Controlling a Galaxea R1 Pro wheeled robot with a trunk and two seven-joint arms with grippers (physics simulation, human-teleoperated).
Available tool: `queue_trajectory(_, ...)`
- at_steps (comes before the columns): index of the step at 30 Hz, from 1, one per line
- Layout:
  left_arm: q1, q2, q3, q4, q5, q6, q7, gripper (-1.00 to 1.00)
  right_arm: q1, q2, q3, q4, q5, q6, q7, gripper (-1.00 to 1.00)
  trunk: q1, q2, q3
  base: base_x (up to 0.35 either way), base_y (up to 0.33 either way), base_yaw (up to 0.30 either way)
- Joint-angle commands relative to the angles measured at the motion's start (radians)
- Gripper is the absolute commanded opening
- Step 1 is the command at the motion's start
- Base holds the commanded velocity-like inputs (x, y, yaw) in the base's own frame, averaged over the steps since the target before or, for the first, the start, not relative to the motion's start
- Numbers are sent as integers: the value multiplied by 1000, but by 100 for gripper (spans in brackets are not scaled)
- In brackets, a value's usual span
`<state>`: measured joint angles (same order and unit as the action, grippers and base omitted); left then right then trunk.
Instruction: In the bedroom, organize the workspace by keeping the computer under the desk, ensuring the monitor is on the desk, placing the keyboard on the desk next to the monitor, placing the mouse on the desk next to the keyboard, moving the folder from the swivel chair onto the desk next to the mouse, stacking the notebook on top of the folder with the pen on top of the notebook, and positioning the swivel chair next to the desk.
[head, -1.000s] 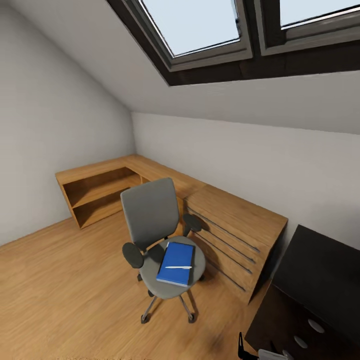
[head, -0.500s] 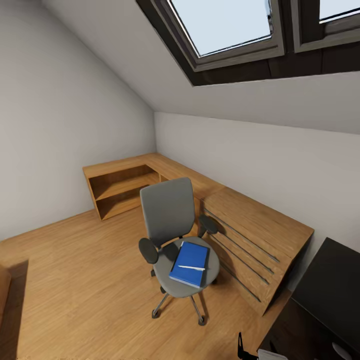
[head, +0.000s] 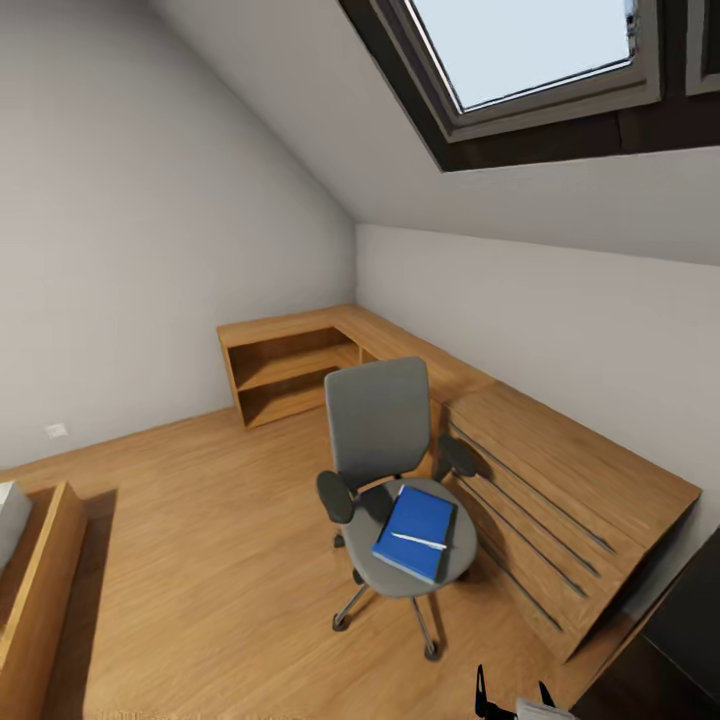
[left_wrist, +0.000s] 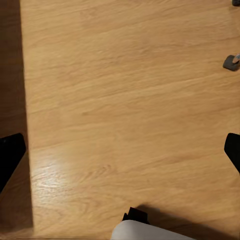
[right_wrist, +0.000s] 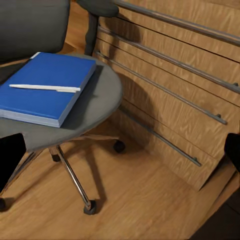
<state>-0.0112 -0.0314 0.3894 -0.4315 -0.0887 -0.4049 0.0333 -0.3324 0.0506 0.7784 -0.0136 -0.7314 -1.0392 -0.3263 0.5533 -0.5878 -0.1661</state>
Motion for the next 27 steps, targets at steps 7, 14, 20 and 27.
queue_trajectory(7,-1,-1,4,0,-9,-3,3,100,0,-1,9,0,1,2,-10,100,0,-1,-6,0,0,243)
queue_trajectory(14,-1,-2,3,2,-9,-2,3,100,0,-1,9,0,1,2,-9,100,0,-1,-14,0,-41,178)
queue_trajectory(20,-1,-2,2,17,-11,-2,3,100,0,-1,9,0,1,2,-8,100,0,-1,-21,0,-280,169)
queue_trajectory(27,-1,-2,2,20,-11,-2,3,100,0,-1,9,0,2,2,-3,100,0,-1,-27,0,-293,80)
